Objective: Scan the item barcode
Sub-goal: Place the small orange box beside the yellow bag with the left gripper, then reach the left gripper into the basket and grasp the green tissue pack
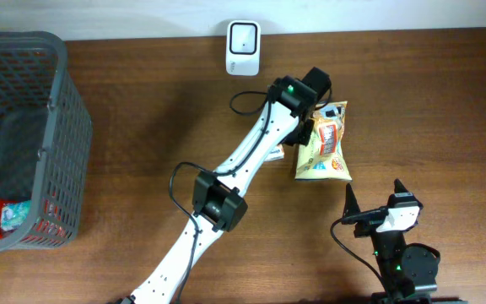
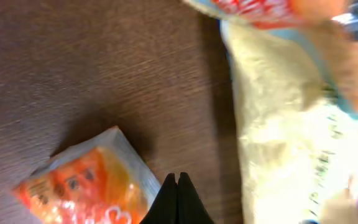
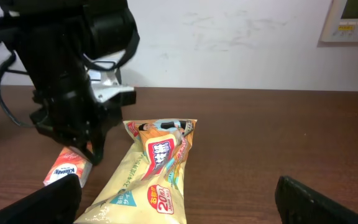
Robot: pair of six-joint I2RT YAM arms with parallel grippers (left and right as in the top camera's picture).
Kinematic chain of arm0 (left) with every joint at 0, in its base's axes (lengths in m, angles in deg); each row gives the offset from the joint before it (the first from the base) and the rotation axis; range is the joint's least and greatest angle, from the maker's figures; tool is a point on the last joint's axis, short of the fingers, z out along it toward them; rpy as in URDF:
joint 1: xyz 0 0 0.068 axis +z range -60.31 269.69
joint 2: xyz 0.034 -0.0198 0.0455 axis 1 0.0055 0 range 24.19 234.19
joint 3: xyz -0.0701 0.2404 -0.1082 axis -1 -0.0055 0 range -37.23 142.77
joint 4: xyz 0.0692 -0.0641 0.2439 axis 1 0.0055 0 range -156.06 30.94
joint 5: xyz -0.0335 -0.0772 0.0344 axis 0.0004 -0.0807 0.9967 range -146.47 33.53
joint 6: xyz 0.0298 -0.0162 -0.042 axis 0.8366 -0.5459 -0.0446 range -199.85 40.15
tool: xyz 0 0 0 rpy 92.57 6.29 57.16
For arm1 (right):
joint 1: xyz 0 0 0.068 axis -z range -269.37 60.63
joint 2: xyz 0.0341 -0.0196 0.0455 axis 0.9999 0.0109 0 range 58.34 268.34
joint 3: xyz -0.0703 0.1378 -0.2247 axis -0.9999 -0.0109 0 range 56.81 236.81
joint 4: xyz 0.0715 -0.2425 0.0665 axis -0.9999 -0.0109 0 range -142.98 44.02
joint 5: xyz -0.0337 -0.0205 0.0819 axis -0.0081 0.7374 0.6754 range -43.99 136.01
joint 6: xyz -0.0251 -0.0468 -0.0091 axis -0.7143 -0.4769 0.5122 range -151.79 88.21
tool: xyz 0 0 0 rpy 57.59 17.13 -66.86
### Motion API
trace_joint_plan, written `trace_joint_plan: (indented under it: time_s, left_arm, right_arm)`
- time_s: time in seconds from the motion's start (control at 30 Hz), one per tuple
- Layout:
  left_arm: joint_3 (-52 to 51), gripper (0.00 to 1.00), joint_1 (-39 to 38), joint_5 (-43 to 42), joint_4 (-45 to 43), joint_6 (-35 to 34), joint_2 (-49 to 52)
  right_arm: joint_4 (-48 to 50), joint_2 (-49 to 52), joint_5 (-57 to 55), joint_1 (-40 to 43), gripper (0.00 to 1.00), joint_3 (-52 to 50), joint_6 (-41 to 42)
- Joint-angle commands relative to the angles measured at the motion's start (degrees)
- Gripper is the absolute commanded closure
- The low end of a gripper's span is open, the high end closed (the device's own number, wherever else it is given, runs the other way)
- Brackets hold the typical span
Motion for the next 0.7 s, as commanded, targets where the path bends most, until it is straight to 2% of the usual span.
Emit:
trace_joint_plan:
  time_s: [0.0, 0.03, 0.07, 0.1, 0.17, 0.3, 0.4, 0.5, 0.57, 0.67]
  left_arm:
    - [1.4, 0.93, 3.56, -1.31, -1.11, 0.87, -13.27]
    - [1.4, 0.86, 4.72, -1.29, -1.2, 0.87, -15.76]
    - [1.4, 0.67, 7.08, -1.27, -1.14, 0.9, -19.65]
    - [1.38, 0.21, 10.34, -1.27, -0.96, 0.9, -23.61]
    - [1.38, 0.0, 17.27, -1.27, 0.09, 0.9, -29.44]
    - [1.38, 0.01, 33.46, -1.29, 4.61, 0.94, -37.03]
    - [1.31, 0.01, 47.1, -1.55, 4.61, 1.84, -39.69]
    - [0.02, 0.01, 55.06, -2.14, 4.61, 6.73, -39.89]
    - [-2.99, 0.01, 59.39, -0.31, 4.61, 6.67, -39.89]
    - [-12.59, 0.01, 65.96, 9.35, 4.61, -1.01, -39.89]
  right_arm:
    - [-0.22, -0.35, -0.31, 0.26, 0.02, -0.42, 0.02]
    - [-0.22, -0.33, -0.31, 0.26, 0.02, -0.42, 0.02]
    - [-0.22, -0.35, -0.31, 0.26, 0.02, -0.42, 0.02]
    - [-0.22, -0.33, -0.31, 0.26, 0.02, -0.42, 0.02]
    - [-0.22, -0.35, -0.31, 0.26, 0.02, -0.42, 0.02]
    - [-0.22, -0.35, -0.31, 0.26, 0.02, -0.42, 0.02]
    - [-0.22, -0.33, -0.31, 0.26, 0.02, -0.42, 0.02]
    - [-0.22, -0.35, -0.31, 0.26, 0.02, -0.42, 0.02]
    - [-0.22, -0.33, -0.31, 0.26, 0.02, -0.42, 0.02]
    - [-0.22, -0.35, -0.31, 0.26, 0.01, -0.42, 0.02]
